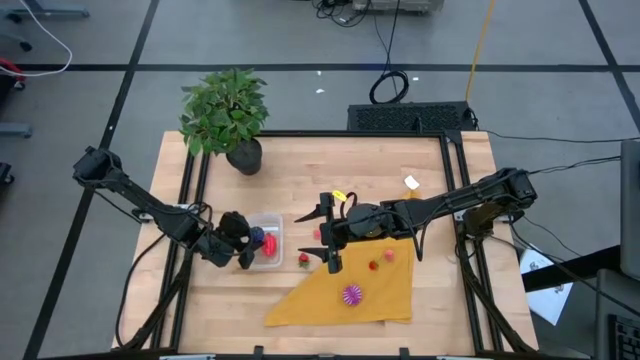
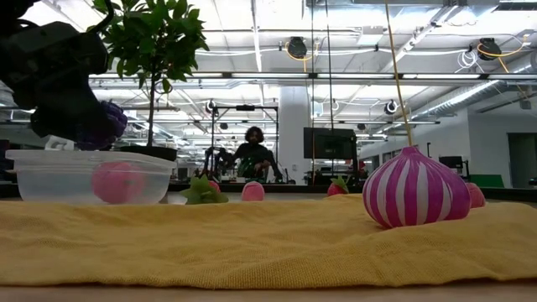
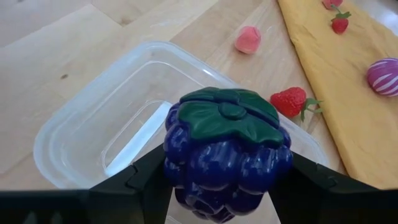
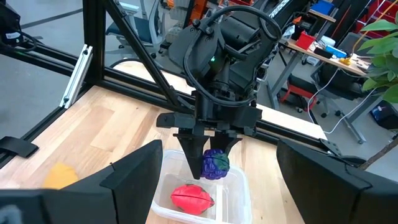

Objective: Pick and placing Produce into tupperware
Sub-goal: Put the purple grapes into the transparent bin, then put the top pink peach into the transparent bin

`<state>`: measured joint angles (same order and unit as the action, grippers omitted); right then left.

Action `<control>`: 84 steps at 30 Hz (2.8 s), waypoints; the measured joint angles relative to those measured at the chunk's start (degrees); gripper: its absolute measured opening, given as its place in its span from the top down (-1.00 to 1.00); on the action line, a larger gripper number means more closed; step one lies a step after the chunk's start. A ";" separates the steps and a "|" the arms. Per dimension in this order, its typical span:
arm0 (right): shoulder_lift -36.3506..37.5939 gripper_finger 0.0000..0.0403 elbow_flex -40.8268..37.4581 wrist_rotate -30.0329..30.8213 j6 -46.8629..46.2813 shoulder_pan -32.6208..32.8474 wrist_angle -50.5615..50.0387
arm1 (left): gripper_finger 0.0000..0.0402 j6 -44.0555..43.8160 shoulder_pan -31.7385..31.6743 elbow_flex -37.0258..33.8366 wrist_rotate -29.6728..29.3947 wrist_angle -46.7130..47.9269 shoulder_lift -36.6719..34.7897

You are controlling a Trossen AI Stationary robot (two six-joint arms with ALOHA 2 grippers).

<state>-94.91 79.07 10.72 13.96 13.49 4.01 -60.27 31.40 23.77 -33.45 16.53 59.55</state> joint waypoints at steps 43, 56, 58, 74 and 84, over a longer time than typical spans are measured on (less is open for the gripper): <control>-2.28 -0.53 0.00 -0.61 -13.62 -0.85 -21.86 | -0.64 30.87 18.25 13.51 -18.95 -9.80 -0.28; -10.14 -0.53 -0.02 -5.01 -14.50 -4.34 -24.21 | -0.64 39.23 18.47 13.46 -18.07 -16.06 -0.28; -10.05 -0.53 -0.02 -5.43 -14.65 -4.66 -24.19 | -0.63 39.61 18.47 13.46 -18.05 -16.09 -0.28; -10.03 -0.53 -10.02 -14.03 -17.84 -9.81 -11.12 | -0.63 39.60 18.47 13.46 -18.01 -16.26 -0.28; -11.49 -0.53 -13.93 -14.04 -19.12 -12.60 -6.08 | -0.62 40.22 18.38 13.46 -18.03 -16.34 -0.28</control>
<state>-106.41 65.14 -3.32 -5.17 0.89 -2.07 -20.05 49.78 37.23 -51.48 0.20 59.27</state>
